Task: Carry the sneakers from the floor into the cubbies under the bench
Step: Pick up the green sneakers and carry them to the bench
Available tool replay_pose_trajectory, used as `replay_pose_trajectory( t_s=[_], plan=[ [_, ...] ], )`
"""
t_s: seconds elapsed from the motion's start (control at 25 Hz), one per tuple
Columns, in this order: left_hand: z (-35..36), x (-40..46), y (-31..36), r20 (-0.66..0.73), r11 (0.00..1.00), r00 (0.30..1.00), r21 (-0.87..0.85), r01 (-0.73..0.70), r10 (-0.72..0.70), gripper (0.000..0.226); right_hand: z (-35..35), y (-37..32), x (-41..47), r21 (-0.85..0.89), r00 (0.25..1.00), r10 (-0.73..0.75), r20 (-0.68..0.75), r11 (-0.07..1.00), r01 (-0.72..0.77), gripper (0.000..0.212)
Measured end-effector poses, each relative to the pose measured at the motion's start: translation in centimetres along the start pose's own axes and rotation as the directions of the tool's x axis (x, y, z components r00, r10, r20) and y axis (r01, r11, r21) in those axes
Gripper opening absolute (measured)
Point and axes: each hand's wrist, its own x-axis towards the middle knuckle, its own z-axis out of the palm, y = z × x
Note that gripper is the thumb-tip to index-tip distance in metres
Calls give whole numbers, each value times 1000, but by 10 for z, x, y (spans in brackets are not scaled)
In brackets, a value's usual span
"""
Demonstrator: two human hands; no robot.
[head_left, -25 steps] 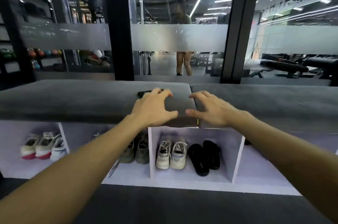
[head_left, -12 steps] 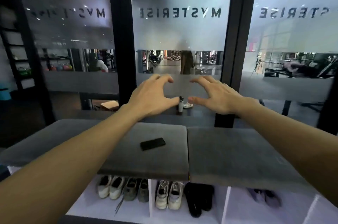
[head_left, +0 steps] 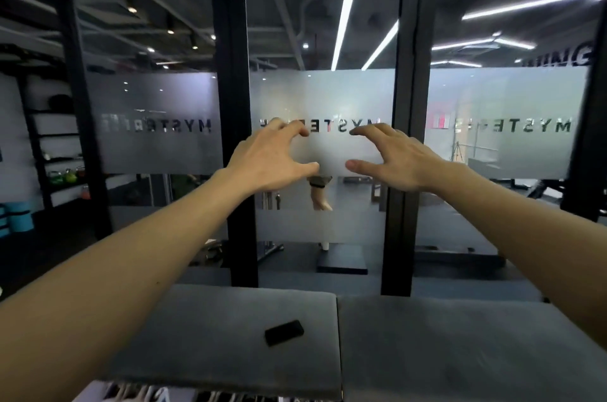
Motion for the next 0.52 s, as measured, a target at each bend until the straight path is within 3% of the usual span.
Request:
replay_pose_trajectory(
  t_s=[0.24, 0.52],
  plan=[
    [-71, -36, 24, -21, 998, 1000, 54, 23, -22, 62, -64, -38, -26, -6, 998, -65, -26, 998, 65, 67],
    [-152, -133, 19, 5, 974, 985, 148, 172, -175, 59, -67, -115, -54, 136, 966, -257, 1, 957, 255, 68]
  ],
)
